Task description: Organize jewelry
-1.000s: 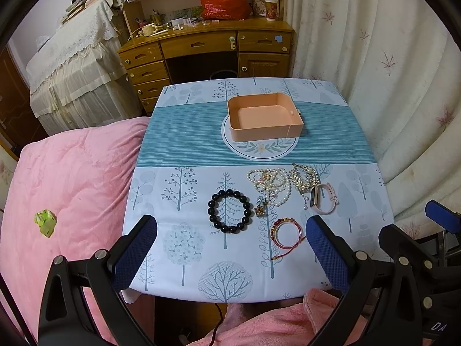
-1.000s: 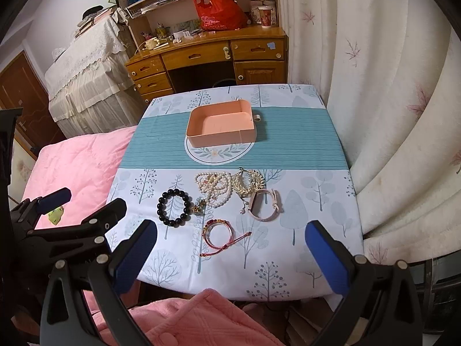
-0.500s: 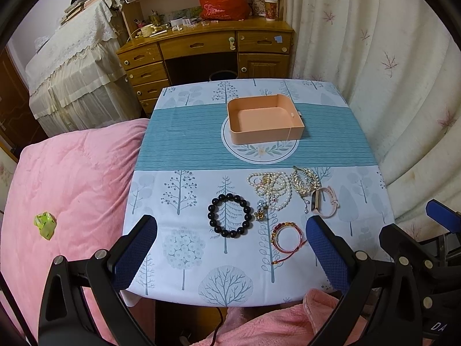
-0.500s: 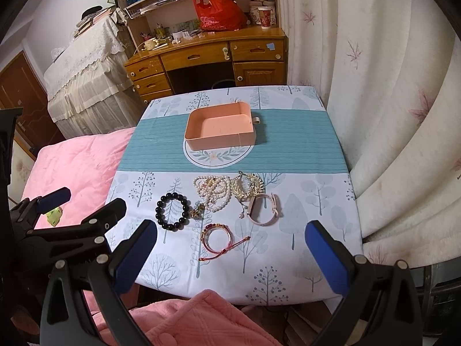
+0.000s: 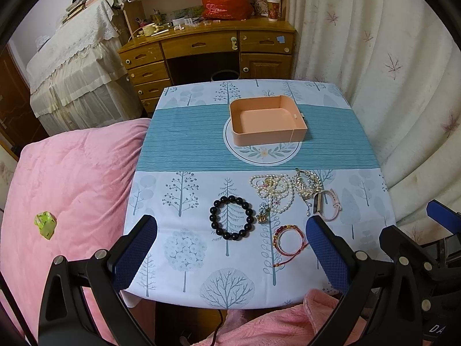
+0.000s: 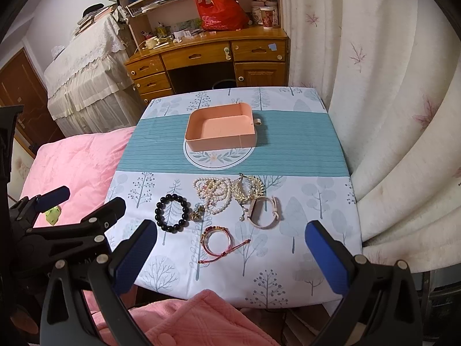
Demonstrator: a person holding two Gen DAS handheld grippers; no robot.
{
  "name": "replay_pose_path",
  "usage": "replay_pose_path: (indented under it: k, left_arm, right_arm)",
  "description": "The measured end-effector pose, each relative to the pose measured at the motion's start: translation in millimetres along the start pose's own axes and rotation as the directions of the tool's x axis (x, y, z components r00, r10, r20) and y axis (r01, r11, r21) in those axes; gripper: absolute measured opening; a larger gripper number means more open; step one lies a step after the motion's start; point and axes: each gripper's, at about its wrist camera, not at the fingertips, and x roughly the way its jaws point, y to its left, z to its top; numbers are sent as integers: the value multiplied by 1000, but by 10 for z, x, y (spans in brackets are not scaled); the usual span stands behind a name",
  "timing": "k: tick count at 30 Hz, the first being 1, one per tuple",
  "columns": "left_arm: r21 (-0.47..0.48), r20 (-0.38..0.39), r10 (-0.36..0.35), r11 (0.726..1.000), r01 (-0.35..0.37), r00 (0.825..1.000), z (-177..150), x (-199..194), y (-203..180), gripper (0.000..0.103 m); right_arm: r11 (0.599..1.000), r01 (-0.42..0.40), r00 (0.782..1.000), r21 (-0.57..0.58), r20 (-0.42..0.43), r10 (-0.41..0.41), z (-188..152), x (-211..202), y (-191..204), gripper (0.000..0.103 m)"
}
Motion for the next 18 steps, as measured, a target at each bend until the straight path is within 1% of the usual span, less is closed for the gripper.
replay_pose_path:
  k: [9, 18]
  left_arm:
    - [2, 38, 15, 1000, -15, 999, 5, -55, 46, 102]
    - [5, 35, 2, 1000, -2, 999, 8, -79, 56, 102]
  right_arm:
    - [1000, 6, 1000, -4, 12, -6, 35, 15, 1, 103]
    - [1000, 14, 1000, -3, 13, -14, 26, 4, 15, 103]
